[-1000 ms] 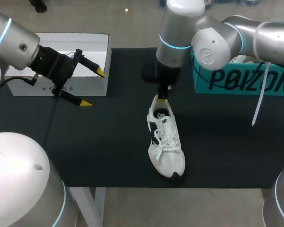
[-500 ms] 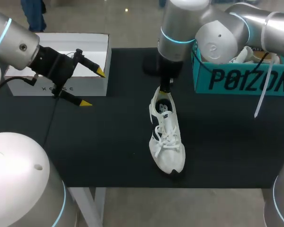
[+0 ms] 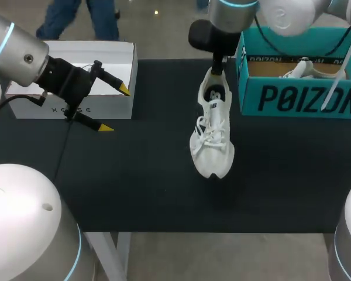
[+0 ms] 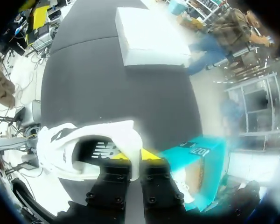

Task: Take the shoe out of the shoebox, open the shoe tongue, remove and reinsert the insole, then place the shoe into the shoebox

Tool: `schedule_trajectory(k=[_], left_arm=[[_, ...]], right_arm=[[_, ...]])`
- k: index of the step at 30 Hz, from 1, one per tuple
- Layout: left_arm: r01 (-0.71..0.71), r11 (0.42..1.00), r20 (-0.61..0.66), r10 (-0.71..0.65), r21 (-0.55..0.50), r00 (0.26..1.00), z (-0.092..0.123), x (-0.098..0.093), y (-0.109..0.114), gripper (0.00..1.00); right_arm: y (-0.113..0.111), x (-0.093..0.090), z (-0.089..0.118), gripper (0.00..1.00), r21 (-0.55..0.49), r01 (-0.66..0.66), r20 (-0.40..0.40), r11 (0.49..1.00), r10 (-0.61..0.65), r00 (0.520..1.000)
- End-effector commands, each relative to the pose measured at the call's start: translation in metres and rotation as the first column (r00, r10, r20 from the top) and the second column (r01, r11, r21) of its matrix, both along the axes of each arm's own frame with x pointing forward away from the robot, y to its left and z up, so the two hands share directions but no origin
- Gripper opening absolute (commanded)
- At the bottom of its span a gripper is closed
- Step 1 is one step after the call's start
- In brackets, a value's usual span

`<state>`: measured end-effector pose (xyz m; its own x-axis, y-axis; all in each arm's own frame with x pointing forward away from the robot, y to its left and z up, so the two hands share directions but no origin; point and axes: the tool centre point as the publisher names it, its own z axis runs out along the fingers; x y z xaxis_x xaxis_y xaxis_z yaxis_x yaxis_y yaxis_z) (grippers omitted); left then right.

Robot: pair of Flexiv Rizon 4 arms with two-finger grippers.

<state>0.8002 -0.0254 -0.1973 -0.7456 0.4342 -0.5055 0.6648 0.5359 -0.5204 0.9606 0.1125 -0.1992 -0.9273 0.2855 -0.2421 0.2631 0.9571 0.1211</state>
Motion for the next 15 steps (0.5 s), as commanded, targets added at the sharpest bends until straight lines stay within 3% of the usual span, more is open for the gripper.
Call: schedule_trajectory(k=[1,5,15], left_arm=[[-0.001,1.0,0.0,0.001,0.005,1.0,0.001,-0.001,0.0,1.0],[-0.001,1.0,0.0,0.001,0.005,1.0,0.001,-0.001,0.0,1.0],[-0.001,1.0,0.0,0.001,0.005,1.0,0.001,-0.001,0.0,1.0]], right_arm=[[-0.02,0.01,0.064,0.0,0.013,0.061,0.008,0.998,-0.061,0.998],[-0.043,0.025,0.097,0.0,0.021,0.157,0.034,0.987,-0.157,0.987],[-0.043,0.025,0.097,0.0,0.021,0.157,0.034,0.987,-0.157,0.987]])
